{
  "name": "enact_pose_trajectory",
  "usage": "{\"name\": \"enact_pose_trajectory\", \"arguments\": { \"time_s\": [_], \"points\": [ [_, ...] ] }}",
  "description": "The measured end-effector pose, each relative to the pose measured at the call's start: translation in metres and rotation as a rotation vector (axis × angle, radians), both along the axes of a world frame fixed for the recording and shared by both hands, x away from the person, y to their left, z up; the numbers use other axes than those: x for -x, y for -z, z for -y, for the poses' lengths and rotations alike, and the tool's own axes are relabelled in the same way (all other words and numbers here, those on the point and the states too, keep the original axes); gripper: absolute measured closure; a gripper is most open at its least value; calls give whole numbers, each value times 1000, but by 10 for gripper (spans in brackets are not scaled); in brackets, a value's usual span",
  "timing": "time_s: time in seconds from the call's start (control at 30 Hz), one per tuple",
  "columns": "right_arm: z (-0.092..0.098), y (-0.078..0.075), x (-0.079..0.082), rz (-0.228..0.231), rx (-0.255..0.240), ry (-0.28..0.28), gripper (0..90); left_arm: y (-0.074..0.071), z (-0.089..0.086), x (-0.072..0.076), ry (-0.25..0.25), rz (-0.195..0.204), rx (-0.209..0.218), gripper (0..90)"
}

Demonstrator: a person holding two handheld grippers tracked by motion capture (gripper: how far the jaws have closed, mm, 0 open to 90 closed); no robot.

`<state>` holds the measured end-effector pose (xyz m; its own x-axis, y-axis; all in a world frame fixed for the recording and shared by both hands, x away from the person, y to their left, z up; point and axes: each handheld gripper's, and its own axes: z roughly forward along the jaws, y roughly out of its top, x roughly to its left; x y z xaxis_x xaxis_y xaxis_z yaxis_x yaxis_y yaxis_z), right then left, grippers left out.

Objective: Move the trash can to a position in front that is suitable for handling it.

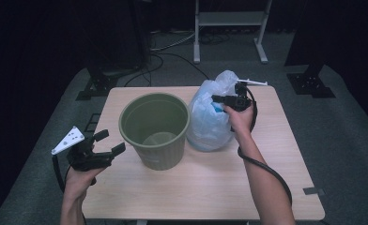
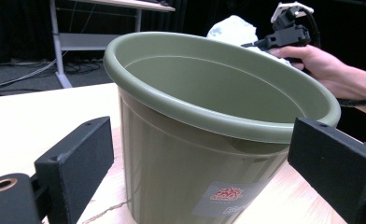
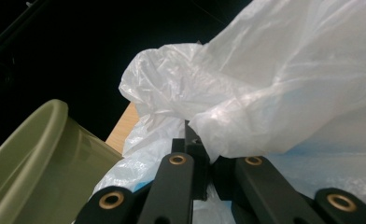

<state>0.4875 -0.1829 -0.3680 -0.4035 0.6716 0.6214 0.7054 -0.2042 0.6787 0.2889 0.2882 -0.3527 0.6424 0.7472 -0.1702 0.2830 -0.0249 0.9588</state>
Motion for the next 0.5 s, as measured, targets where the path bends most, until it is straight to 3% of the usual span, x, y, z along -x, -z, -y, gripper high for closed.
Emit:
{"name": "enact_pose_trajectory", "arguments": {
  "time_s": [0.5],
  "points": [
    [-10, 21, -3, -24, -9, -24, 878, 0, -1, 0, -2, -2, 8, 57]
  ]
}}
